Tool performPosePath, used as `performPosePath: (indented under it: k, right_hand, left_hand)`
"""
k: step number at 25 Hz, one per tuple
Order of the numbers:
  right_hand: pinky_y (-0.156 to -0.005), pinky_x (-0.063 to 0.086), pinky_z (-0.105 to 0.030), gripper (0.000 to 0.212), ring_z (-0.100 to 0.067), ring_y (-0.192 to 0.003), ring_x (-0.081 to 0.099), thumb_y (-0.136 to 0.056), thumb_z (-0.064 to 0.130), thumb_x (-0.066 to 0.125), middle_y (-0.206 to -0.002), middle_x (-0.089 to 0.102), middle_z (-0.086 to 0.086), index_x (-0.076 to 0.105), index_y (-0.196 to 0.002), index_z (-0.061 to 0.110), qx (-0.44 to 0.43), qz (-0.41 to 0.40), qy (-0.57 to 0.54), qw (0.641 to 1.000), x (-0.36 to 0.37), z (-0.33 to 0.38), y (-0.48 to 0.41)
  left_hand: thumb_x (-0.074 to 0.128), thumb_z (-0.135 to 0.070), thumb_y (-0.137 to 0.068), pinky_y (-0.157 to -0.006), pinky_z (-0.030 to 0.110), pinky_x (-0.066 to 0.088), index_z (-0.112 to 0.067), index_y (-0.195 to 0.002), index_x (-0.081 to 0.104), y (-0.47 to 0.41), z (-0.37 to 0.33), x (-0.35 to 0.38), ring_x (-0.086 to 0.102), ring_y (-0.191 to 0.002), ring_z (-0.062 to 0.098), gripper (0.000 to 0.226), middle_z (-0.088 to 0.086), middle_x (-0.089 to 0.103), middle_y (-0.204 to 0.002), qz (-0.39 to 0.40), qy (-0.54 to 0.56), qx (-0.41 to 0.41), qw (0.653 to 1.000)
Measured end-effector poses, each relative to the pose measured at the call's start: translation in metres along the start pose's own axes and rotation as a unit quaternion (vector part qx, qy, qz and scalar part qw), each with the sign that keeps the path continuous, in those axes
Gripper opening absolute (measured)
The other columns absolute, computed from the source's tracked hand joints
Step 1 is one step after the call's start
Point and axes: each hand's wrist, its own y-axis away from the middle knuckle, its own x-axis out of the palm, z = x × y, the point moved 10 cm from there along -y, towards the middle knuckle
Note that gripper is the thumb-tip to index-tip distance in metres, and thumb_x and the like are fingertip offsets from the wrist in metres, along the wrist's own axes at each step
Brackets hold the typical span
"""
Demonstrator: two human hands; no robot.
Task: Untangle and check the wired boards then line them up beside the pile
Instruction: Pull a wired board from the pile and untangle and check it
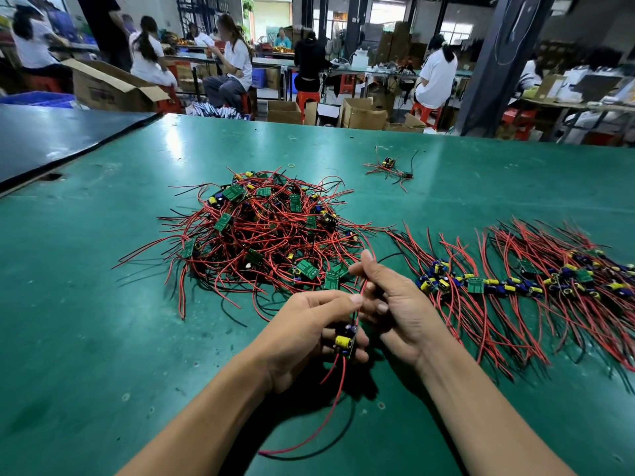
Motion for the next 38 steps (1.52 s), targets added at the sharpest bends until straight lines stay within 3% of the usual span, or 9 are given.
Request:
performPosePath:
  k: [7,11,15,20,24,27,30,35,38]
  right_hand:
    - [-0.037,0.028,-0.015,0.024,-0.004,-0.04,0.037,-0.074,0.041,0.078,-0.055,0.048,0.004,0.076,-0.075,0.018,0.033,0.07,0.061,0.995,0.01,-0.004,0.006]
    - [-0.055,0.043,-0.033,0.036,-0.022,-0.06,0.042,-0.085,0.036,0.078,-0.072,0.044,-0.016,0.073,-0.111,0.01,0.074,0.174,0.05,0.981,0.027,-0.018,0.015]
    - [-0.063,0.013,-0.036,0.057,-0.022,-0.068,0.016,-0.076,0.053,0.081,-0.074,0.034,-0.005,0.073,-0.12,0.019,0.03,0.155,0.116,0.981,0.015,-0.011,0.008]
    - [-0.048,0.013,-0.024,0.05,-0.017,-0.059,0.012,-0.081,0.056,0.075,-0.069,0.015,-0.007,0.076,-0.115,0.02,-0.053,0.108,0.159,0.98,0.0,0.015,0.001]
    - [-0.041,0.018,-0.017,0.04,-0.007,-0.044,0.02,-0.086,0.052,0.066,-0.051,0.025,0.004,0.079,-0.106,0.019,-0.126,0.01,0.22,0.967,-0.016,0.031,-0.002]
    - [-0.05,0.038,-0.007,0.033,0.006,-0.048,0.053,-0.099,0.038,0.057,-0.049,0.055,0.017,0.078,-0.095,0.013,-0.168,-0.026,0.301,0.938,-0.019,0.038,-0.001]
    - [-0.072,0.04,-0.003,0.027,0.004,-0.084,0.067,-0.097,0.035,0.062,-0.083,0.076,0.016,0.079,-0.089,0.016,-0.196,-0.081,0.367,0.906,-0.027,0.047,0.0]
    - [-0.051,0.029,-0.021,0.046,-0.009,-0.049,0.035,-0.102,0.038,0.053,-0.046,0.043,0.01,0.074,-0.083,0.002,-0.218,-0.143,0.505,0.823,-0.033,0.054,0.003]
    - [-0.045,0.023,-0.017,0.043,-0.002,-0.04,0.034,-0.103,0.044,0.048,-0.046,0.041,0.015,0.077,-0.09,0.016,-0.154,-0.132,0.394,0.897,-0.039,0.042,-0.004]
  left_hand:
    - [0.058,-0.011,-0.093,-0.043,0.022,0.045,-0.004,-0.088,0.068,-0.004,0.0,-0.007,0.053,-0.041,0.021,0.013,0.007,0.053,-0.054,-0.044,0.074,0.018,0.996]
    - [0.058,-0.008,-0.089,-0.039,0.02,0.036,-0.009,-0.07,0.068,-0.005,0.001,-0.005,0.045,-0.035,0.018,0.021,0.006,0.04,-0.049,-0.035,0.098,0.016,0.994]
    - [0.063,-0.016,-0.077,-0.037,0.016,0.032,-0.005,-0.077,0.067,-0.004,0.001,0.002,0.04,-0.031,0.013,0.011,0.002,0.04,-0.048,0.005,0.089,-0.001,0.996]
    - [0.06,-0.016,-0.079,-0.04,0.014,0.03,-0.008,-0.073,0.07,-0.008,0.001,0.0,0.035,-0.031,0.01,0.014,-0.002,0.037,-0.046,0.014,0.099,-0.009,0.995]
    - [0.06,-0.014,-0.082,-0.04,0.015,0.031,-0.006,-0.075,0.069,-0.01,0.002,-0.006,0.036,-0.032,0.011,0.014,0.0,0.038,-0.048,-0.004,0.09,-0.003,0.996]
    - [0.059,-0.01,-0.092,-0.04,0.017,0.033,-0.003,-0.079,0.07,-0.006,-0.004,-0.016,0.041,-0.034,0.013,0.018,0.003,0.045,-0.049,-0.055,-0.027,0.048,0.997]
    - [0.059,-0.011,-0.094,-0.043,0.02,0.039,-0.007,-0.08,0.072,0.001,-0.022,-0.018,0.047,-0.037,0.015,0.019,0.001,0.053,-0.048,-0.111,-0.24,0.135,0.955]
    - [0.065,-0.017,-0.089,-0.048,0.014,0.033,-0.013,-0.077,0.074,0.007,-0.037,-0.009,0.043,-0.043,0.001,0.015,-0.011,0.053,-0.046,-0.174,-0.409,0.215,0.87]
    - [0.066,-0.017,-0.088,-0.049,0.012,0.03,-0.013,-0.076,0.074,0.007,-0.038,-0.011,0.042,-0.045,0.001,0.015,-0.013,0.053,-0.046,-0.189,-0.416,0.221,0.862]
